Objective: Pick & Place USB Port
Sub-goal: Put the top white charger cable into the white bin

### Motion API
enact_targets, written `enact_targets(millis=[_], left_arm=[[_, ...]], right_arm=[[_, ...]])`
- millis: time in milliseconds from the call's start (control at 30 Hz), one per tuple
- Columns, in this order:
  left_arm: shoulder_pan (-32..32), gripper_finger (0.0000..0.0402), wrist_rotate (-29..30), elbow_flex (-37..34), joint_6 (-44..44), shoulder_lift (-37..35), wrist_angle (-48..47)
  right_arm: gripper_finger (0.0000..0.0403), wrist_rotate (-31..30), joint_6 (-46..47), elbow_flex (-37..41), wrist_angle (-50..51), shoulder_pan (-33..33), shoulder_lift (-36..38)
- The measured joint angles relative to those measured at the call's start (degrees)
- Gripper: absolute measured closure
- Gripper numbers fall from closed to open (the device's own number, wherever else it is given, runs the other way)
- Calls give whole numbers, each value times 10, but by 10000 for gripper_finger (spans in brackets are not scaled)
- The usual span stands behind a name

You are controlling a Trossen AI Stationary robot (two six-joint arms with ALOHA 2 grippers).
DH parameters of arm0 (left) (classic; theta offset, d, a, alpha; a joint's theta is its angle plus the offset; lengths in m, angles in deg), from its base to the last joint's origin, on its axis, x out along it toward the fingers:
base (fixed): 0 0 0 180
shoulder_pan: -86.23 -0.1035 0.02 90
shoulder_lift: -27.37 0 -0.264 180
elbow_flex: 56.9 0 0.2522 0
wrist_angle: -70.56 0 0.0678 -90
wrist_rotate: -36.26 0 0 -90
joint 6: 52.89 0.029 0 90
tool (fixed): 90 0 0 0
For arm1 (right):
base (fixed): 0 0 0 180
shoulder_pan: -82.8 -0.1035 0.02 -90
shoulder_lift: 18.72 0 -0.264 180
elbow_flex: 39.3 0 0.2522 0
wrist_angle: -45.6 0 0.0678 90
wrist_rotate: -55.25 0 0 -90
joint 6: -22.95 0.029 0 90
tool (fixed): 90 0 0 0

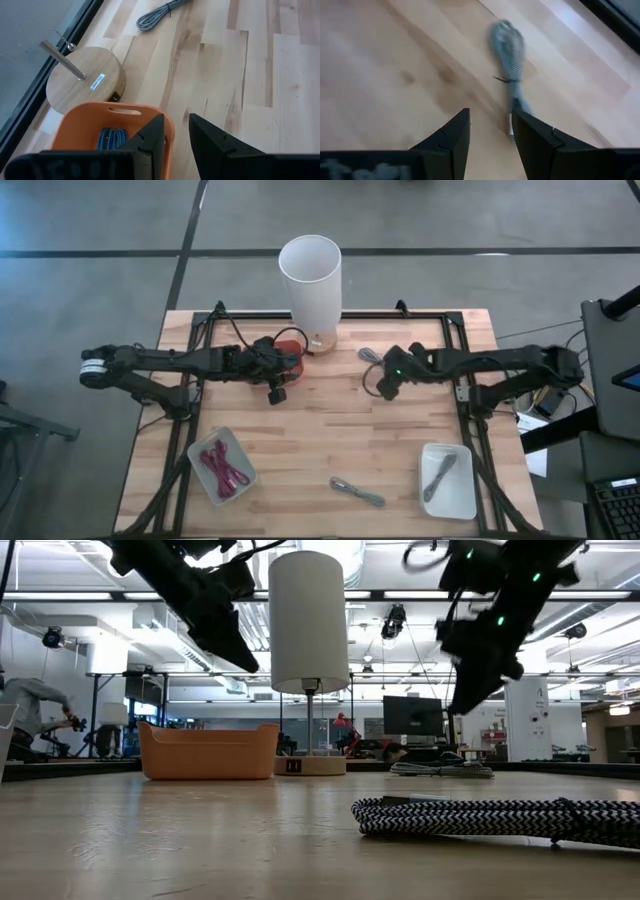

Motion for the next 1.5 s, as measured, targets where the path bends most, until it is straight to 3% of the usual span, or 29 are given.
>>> enact_targets(millis=[500, 700, 967, 1233, 1500], left_arm=[[0, 305, 0, 0, 0, 0, 0], [0, 305, 0, 0, 0, 0, 0], [0, 305, 0, 0, 0, 0, 0], [0, 305, 0, 0, 0, 0, -1], [0, 305, 0, 0, 0, 0, -1]], right_arm=[[262, 20, -2, -13, -11, 84, -205], [296, 31, -4, -25, -12, 92, -230], [384, 62, -28, -24, -15, 92, -193], [384, 151, 0, -24, -6, 60, -91], [384, 169, 153, -25, 65, -72, 66]])
